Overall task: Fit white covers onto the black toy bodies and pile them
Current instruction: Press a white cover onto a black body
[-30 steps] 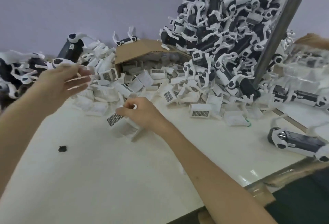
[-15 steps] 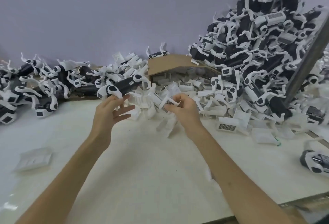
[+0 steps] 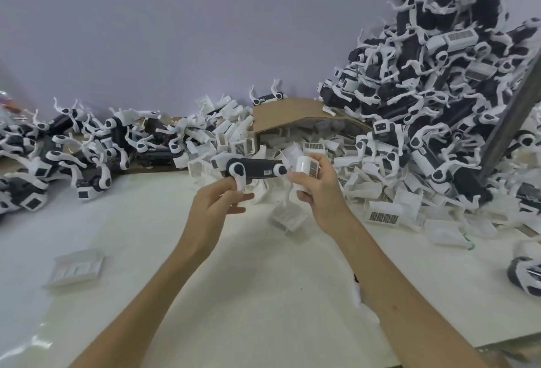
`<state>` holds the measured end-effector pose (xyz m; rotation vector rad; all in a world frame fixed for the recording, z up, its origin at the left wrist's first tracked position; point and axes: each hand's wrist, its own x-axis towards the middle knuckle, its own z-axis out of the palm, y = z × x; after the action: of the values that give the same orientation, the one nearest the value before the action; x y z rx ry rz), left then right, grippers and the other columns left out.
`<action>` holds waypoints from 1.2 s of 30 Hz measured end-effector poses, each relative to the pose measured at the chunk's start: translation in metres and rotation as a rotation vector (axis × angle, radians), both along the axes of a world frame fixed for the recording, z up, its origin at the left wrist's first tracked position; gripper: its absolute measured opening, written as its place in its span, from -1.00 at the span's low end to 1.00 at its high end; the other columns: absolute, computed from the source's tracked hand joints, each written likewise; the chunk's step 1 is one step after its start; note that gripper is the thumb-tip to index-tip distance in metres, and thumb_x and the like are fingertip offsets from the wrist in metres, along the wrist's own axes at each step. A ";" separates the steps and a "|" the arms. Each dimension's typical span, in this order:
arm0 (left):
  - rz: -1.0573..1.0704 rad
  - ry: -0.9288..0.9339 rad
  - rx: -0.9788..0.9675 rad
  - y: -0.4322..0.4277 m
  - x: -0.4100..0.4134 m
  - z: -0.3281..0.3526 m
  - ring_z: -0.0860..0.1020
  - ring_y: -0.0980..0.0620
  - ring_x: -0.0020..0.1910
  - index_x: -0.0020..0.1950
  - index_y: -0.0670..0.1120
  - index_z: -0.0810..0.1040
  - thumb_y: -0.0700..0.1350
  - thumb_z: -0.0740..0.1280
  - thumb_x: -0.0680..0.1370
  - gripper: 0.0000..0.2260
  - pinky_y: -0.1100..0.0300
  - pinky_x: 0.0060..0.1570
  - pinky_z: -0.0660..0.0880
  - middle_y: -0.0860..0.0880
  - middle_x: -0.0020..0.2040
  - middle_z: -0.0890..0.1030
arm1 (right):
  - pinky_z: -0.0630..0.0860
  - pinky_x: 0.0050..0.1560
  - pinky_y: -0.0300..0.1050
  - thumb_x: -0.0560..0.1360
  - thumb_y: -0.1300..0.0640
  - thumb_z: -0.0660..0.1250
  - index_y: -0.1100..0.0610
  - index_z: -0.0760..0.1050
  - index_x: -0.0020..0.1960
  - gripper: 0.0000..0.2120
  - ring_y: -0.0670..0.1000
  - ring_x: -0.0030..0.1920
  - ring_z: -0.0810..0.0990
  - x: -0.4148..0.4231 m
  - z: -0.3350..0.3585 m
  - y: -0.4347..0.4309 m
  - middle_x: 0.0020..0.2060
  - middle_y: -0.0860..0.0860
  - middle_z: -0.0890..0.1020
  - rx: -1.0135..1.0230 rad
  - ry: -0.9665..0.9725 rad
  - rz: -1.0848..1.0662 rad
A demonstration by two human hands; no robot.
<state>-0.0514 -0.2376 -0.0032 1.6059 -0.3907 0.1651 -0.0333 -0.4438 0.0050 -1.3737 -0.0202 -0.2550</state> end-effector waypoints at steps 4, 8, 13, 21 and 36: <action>0.007 0.022 -0.060 -0.002 0.001 0.000 0.72 -0.04 -0.01 -0.44 0.03 0.32 -0.13 0.23 0.44 -0.74 0.01 -0.04 0.58 -0.06 -0.24 0.63 | 0.34 -0.42 -0.26 0.19 0.28 0.30 0.07 0.38 0.02 -0.59 -0.06 -0.30 0.43 -0.001 0.004 -0.001 -0.22 0.00 0.50 0.124 -0.007 -0.019; -0.002 0.060 -0.140 -0.004 -0.002 0.004 0.72 -0.12 -0.06 -0.50 0.05 0.43 -0.13 0.19 0.41 -0.73 0.17 -0.16 0.62 -0.08 -0.06 0.75 | 0.30 -0.35 -0.20 0.17 0.26 0.19 0.09 0.32 -0.05 -0.65 -0.07 -0.33 0.40 -0.005 0.003 -0.004 -0.25 -0.01 0.49 0.243 -0.025 0.023; -0.022 0.052 -0.174 -0.005 -0.005 0.010 0.72 -0.22 -0.19 -0.45 0.05 0.53 -0.13 0.16 0.42 -0.72 0.17 -0.31 0.61 -0.11 -0.12 0.75 | 0.43 -0.24 -0.17 0.22 0.26 0.33 0.20 0.42 0.03 -0.62 0.00 -0.21 0.49 -0.007 0.005 -0.003 -0.17 0.07 0.51 0.154 -0.006 0.078; -0.065 0.075 -0.038 -0.007 -0.007 0.006 0.71 -0.23 -0.24 0.02 -0.38 0.57 -0.09 0.16 0.42 -0.59 0.09 -0.29 0.58 -0.13 -0.08 0.74 | 0.56 -0.24 -0.25 0.34 0.07 0.55 0.07 0.55 0.00 -0.71 -0.10 -0.25 0.65 -0.007 0.005 0.001 -0.26 -0.14 0.69 0.011 -0.077 0.101; 0.086 -0.007 0.053 -0.012 -0.015 0.011 0.72 -0.07 -0.23 -0.37 0.16 0.59 -0.03 0.20 0.48 -0.72 0.03 -0.24 0.54 -0.01 -0.14 0.74 | 0.56 -0.10 -0.09 0.42 0.02 0.40 0.22 0.59 0.15 -0.62 0.10 -0.06 0.62 -0.012 0.004 0.007 -0.04 0.15 0.64 -0.098 0.038 0.252</action>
<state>-0.0668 -0.2500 0.0075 1.6754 -0.3345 0.2274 -0.0451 -0.4372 0.0089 -1.4570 -0.1748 -0.0172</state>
